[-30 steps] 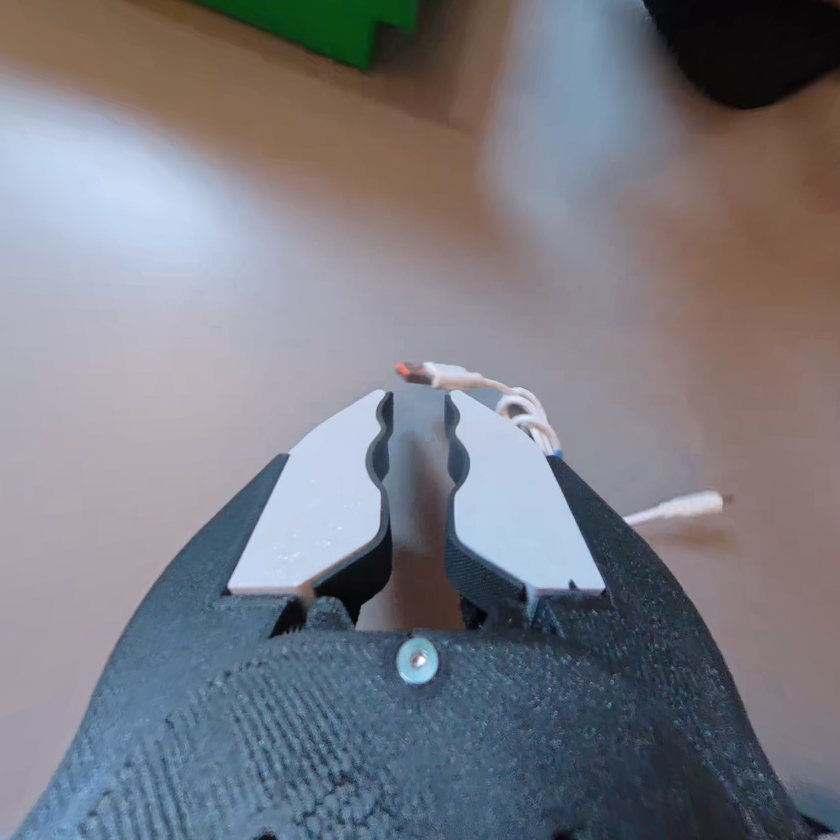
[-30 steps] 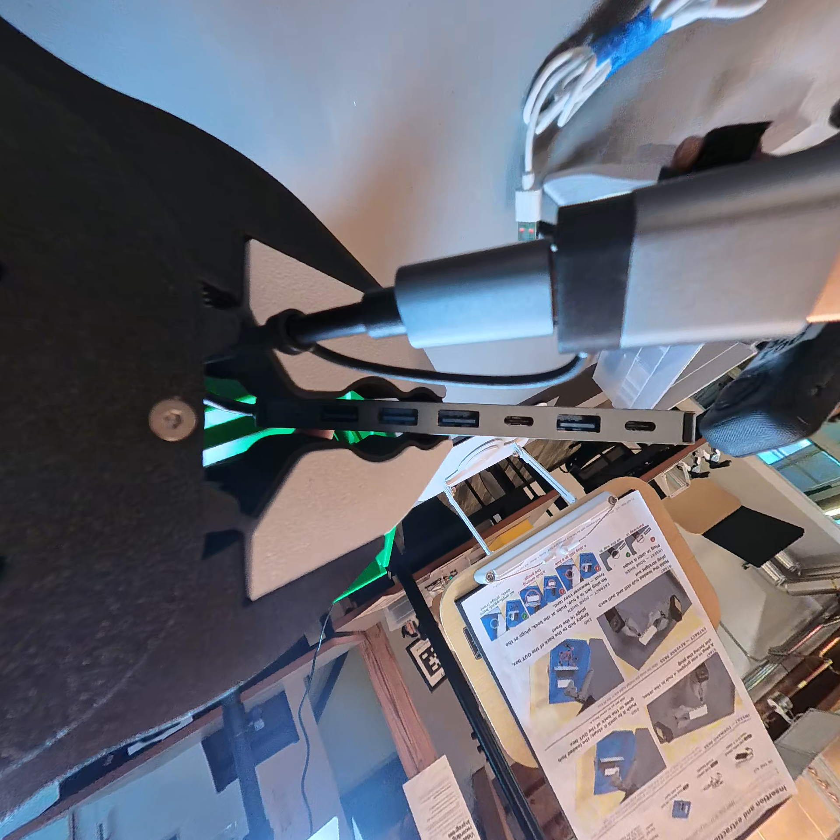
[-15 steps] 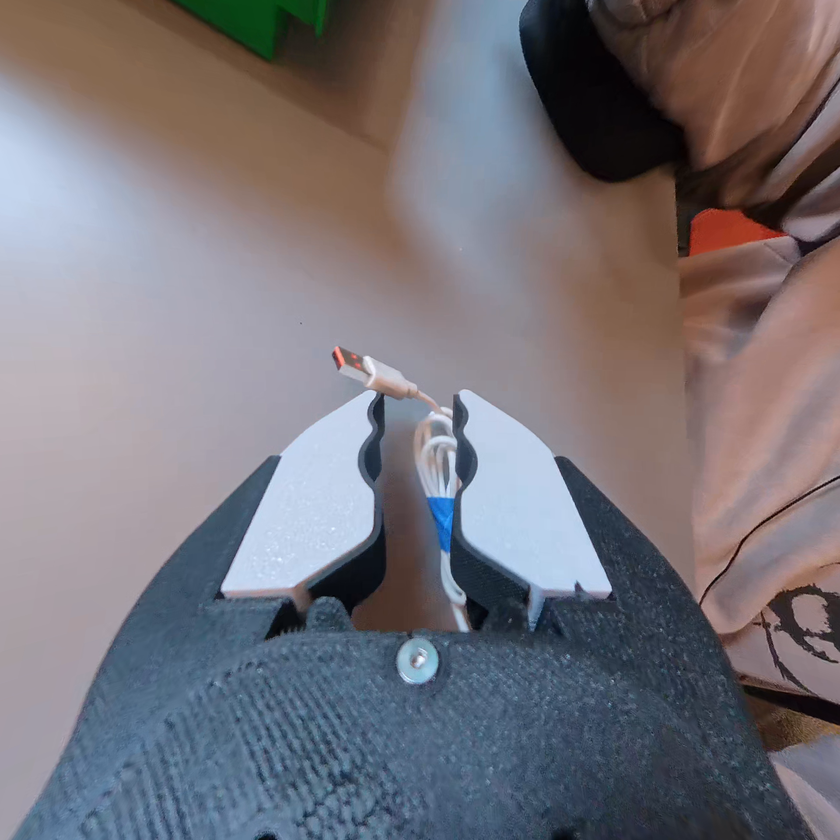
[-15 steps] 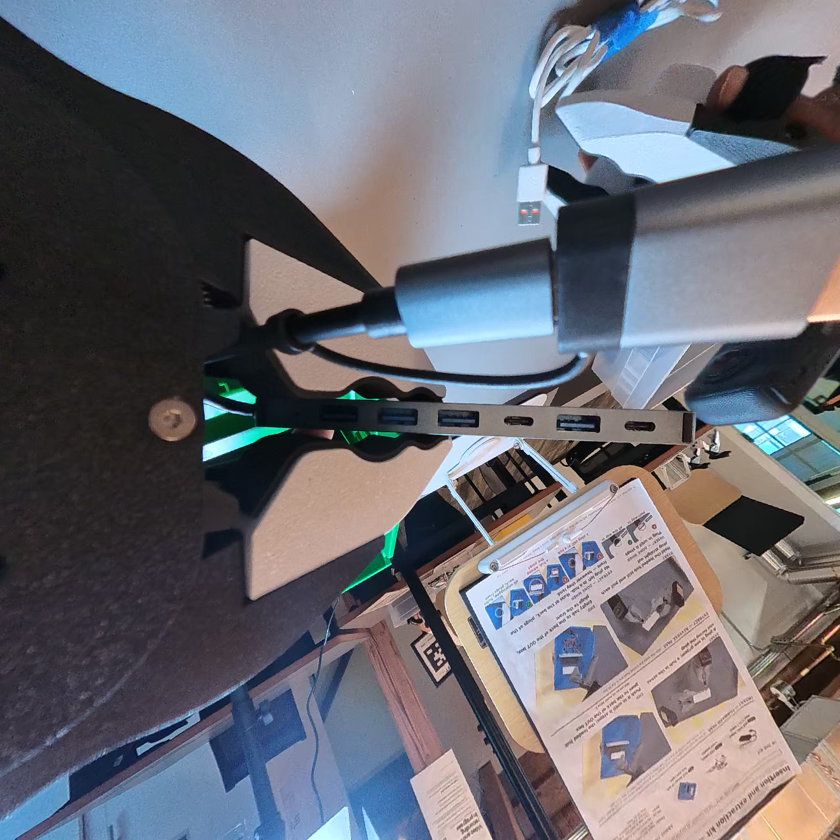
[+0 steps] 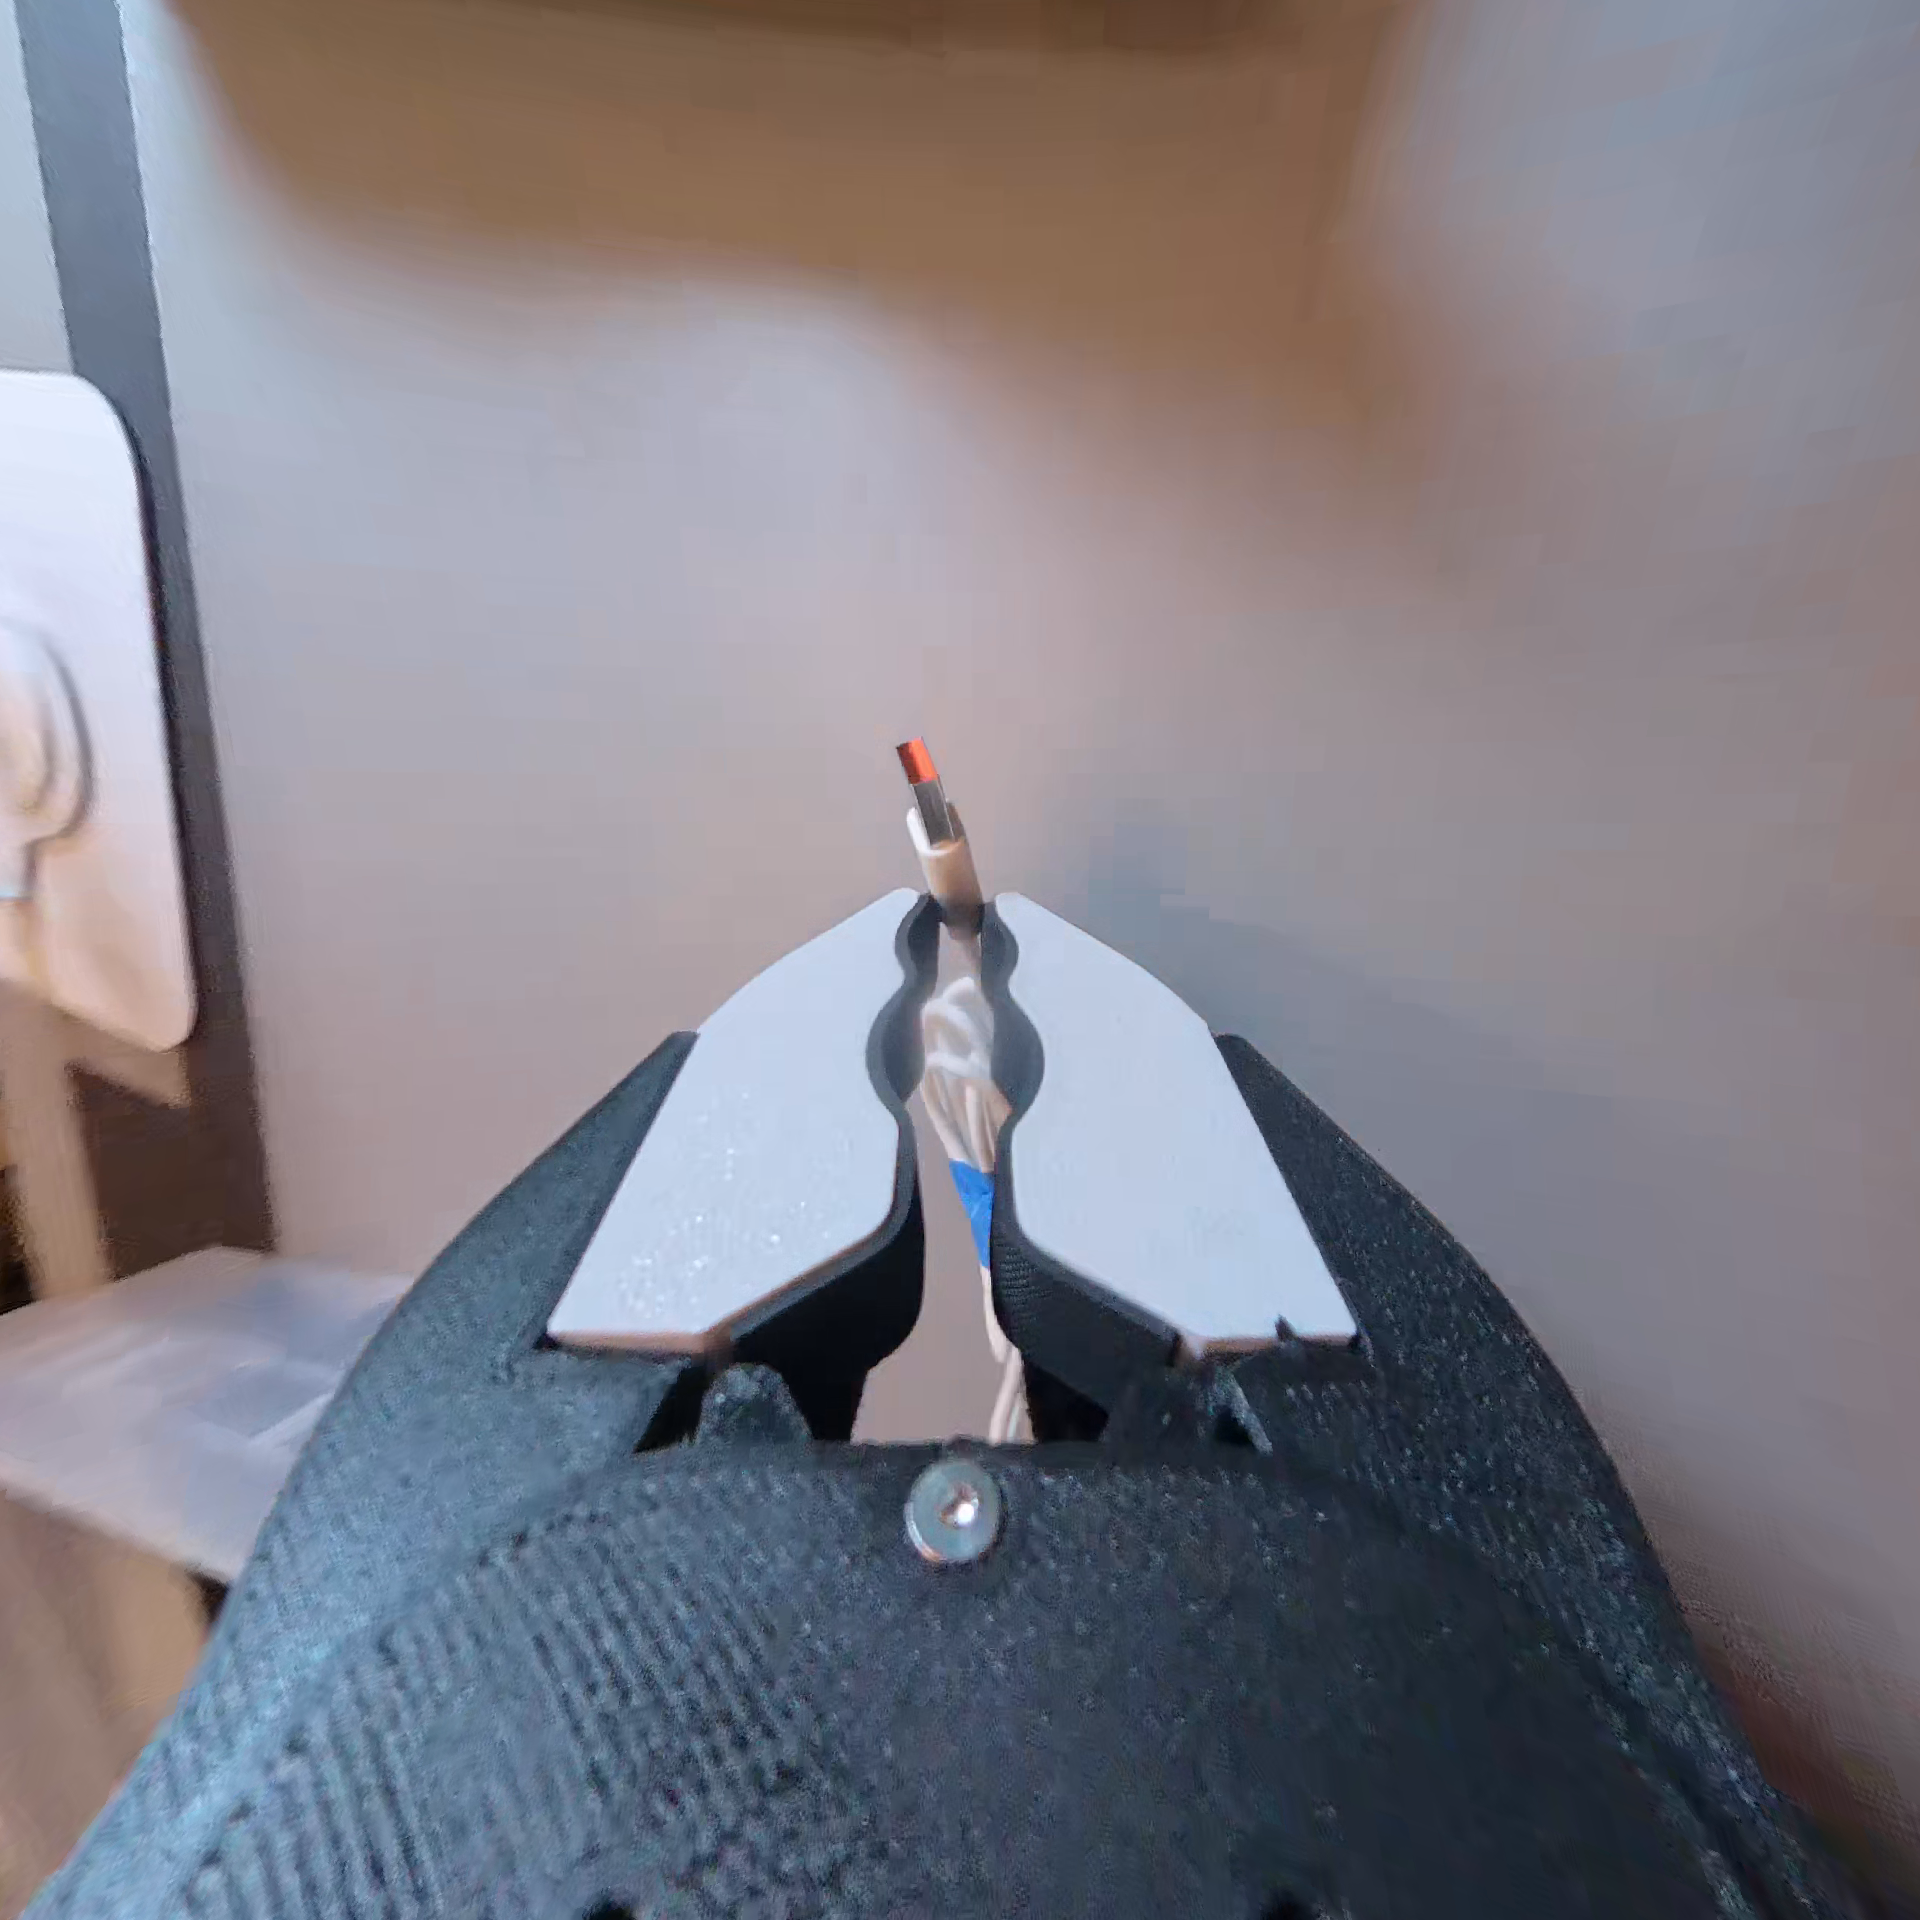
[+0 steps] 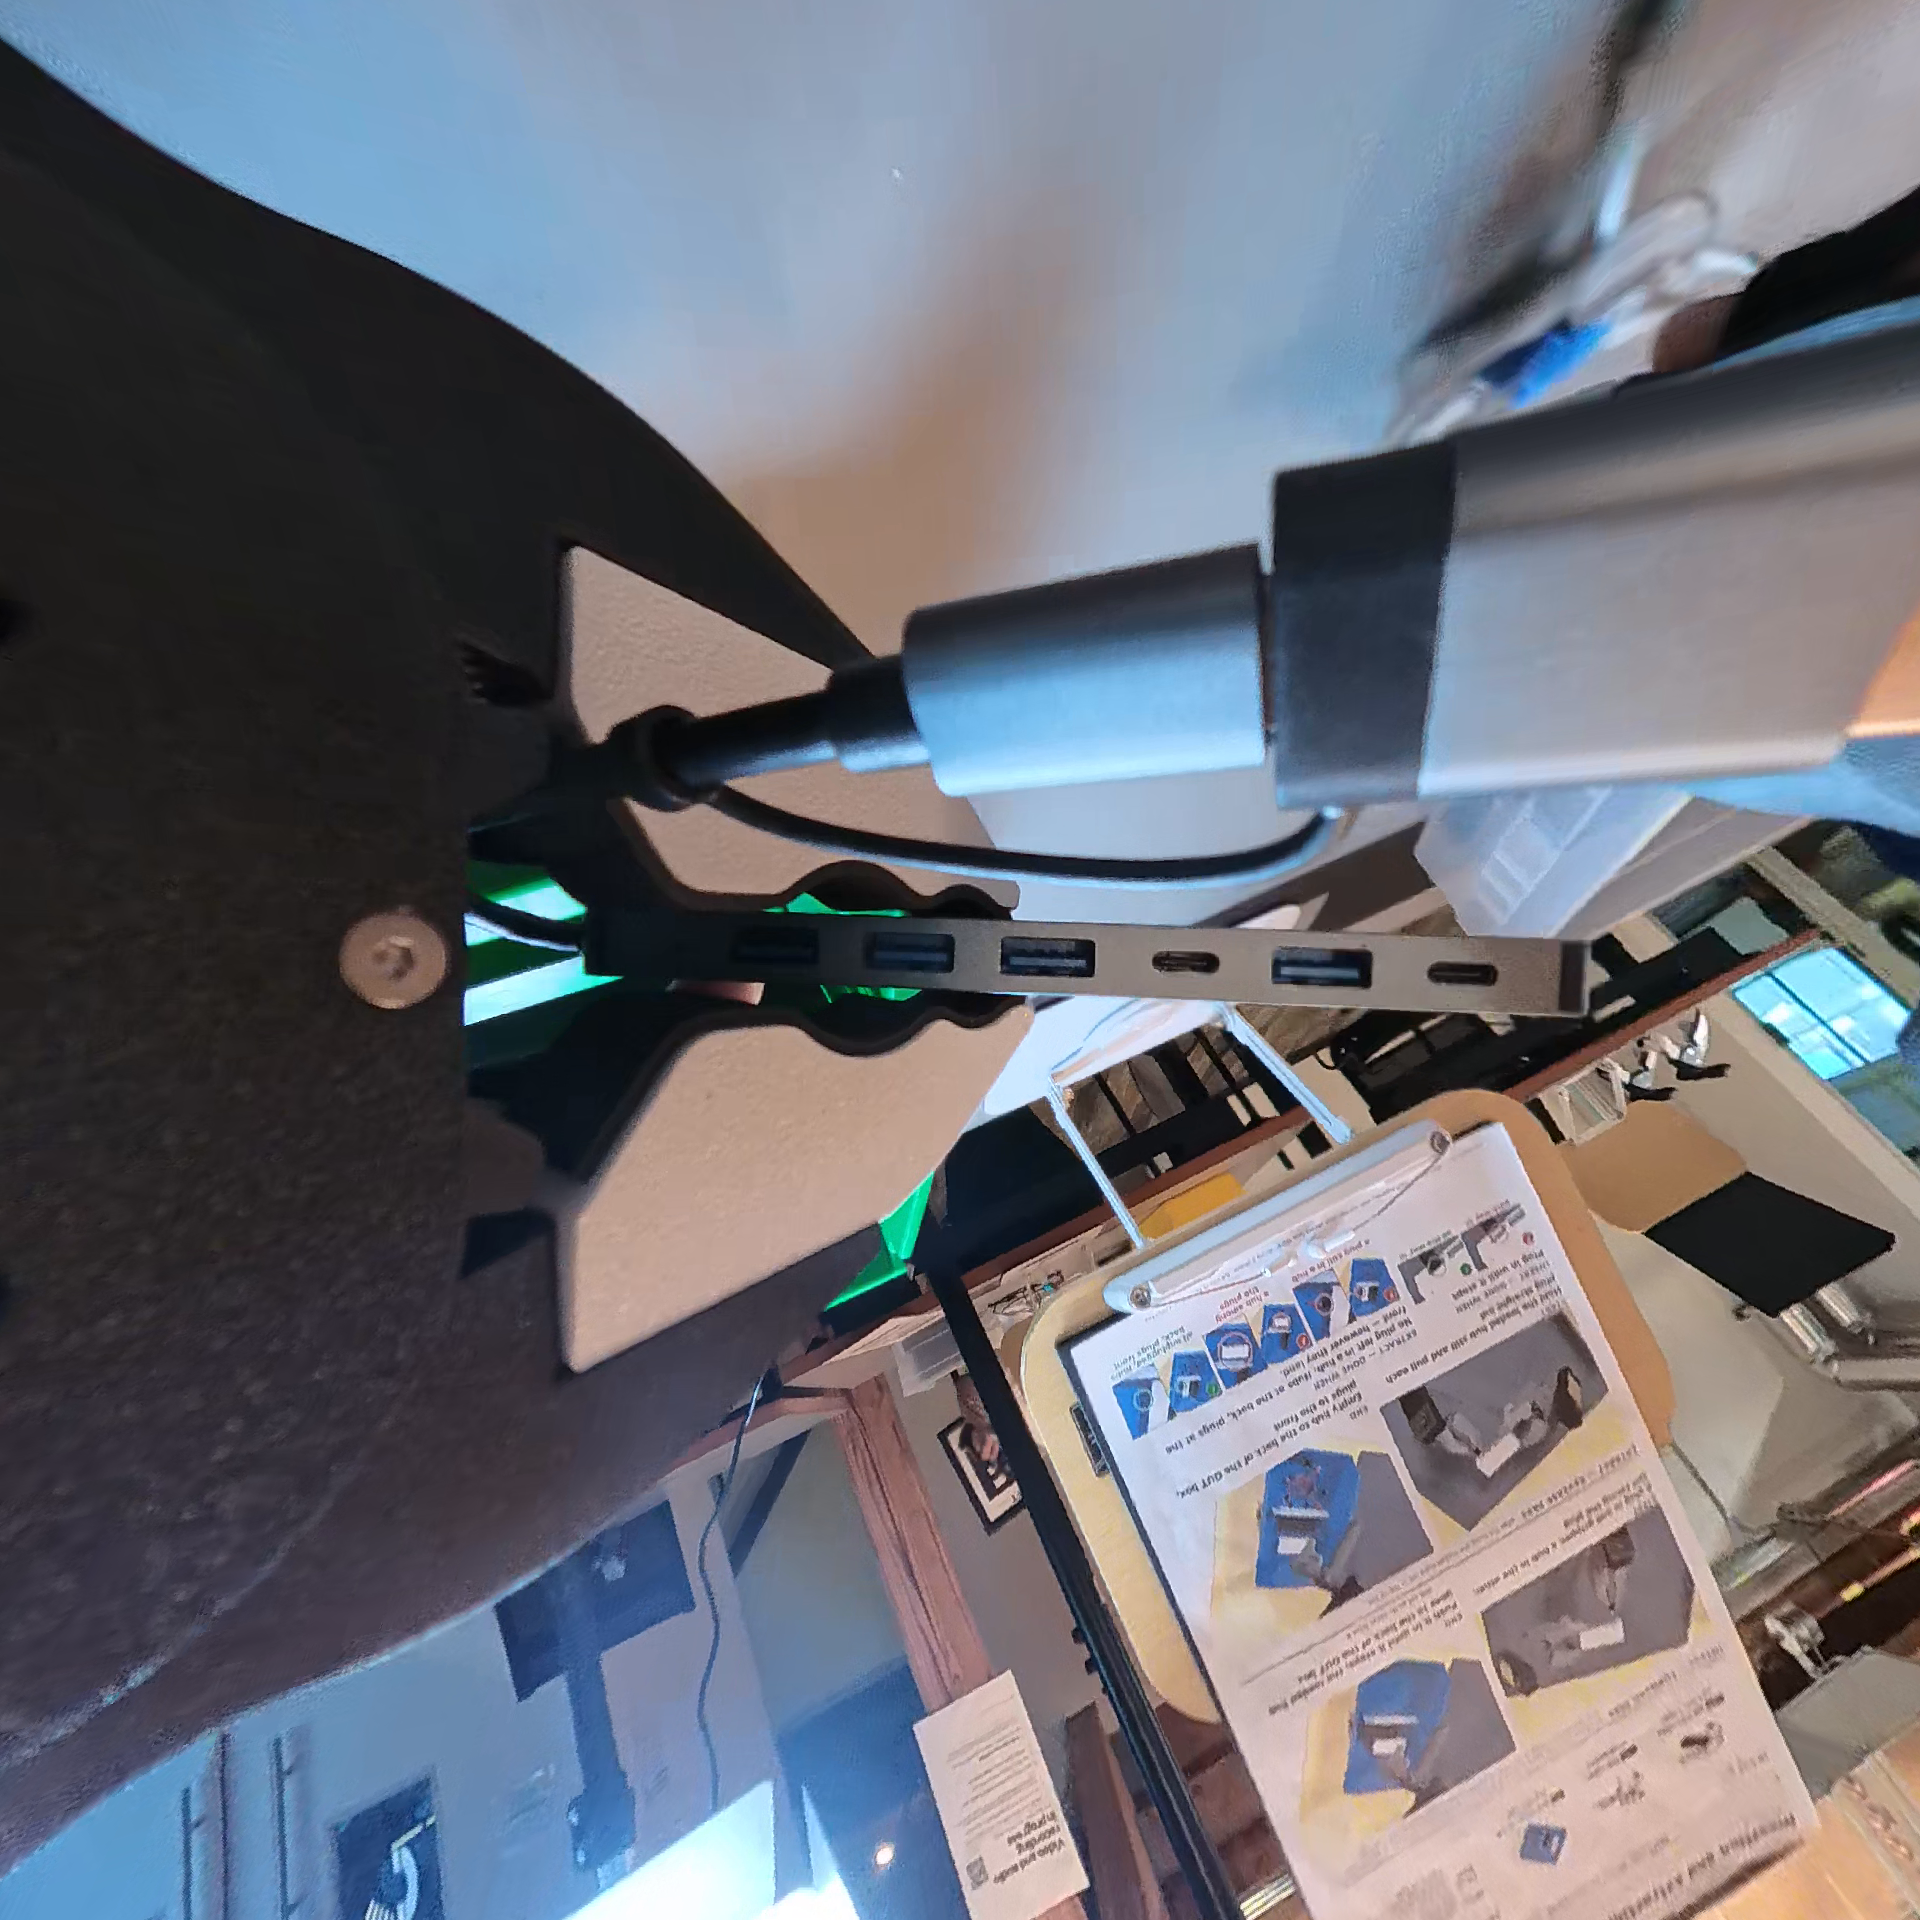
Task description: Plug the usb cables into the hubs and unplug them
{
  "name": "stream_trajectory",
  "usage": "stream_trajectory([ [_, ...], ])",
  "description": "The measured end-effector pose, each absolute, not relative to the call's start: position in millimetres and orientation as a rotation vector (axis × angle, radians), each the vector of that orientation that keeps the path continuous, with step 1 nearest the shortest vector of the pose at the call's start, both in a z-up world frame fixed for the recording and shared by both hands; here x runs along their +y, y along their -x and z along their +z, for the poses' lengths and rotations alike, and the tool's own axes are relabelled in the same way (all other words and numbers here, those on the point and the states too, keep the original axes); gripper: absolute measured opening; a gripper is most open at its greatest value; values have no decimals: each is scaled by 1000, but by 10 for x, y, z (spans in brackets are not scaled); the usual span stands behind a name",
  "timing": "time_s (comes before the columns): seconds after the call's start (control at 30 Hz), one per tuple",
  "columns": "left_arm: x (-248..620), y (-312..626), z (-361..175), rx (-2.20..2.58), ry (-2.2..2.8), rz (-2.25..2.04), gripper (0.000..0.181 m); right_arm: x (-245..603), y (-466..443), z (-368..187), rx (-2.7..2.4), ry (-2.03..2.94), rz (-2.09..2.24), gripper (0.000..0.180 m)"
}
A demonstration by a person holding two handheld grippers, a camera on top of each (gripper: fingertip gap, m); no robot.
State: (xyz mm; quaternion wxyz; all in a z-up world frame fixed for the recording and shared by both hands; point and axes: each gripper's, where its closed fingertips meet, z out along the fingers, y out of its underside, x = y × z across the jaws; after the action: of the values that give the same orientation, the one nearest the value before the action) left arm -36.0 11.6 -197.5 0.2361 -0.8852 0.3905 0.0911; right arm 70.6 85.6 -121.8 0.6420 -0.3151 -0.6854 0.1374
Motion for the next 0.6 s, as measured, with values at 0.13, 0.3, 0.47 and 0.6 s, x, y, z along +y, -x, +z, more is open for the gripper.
stream_trajectory([
  [0.13,14,362,-2215,1262,2478,481,8,857,-675,-1437,-1672,683,194,12],
  [0.3,-97,8,-2290,1266,2464,58,11,890,-704,-1552,-1747,692,157,12],
  [0.47,-159,-32,-2083,1230,2348,-287,22,977,-758,-1453,-1695,751,229,12],
  [0.6,-142,142,-1897,1298,2252,-362,25,1036,-773,-1413,-1663,779,246,12],
])
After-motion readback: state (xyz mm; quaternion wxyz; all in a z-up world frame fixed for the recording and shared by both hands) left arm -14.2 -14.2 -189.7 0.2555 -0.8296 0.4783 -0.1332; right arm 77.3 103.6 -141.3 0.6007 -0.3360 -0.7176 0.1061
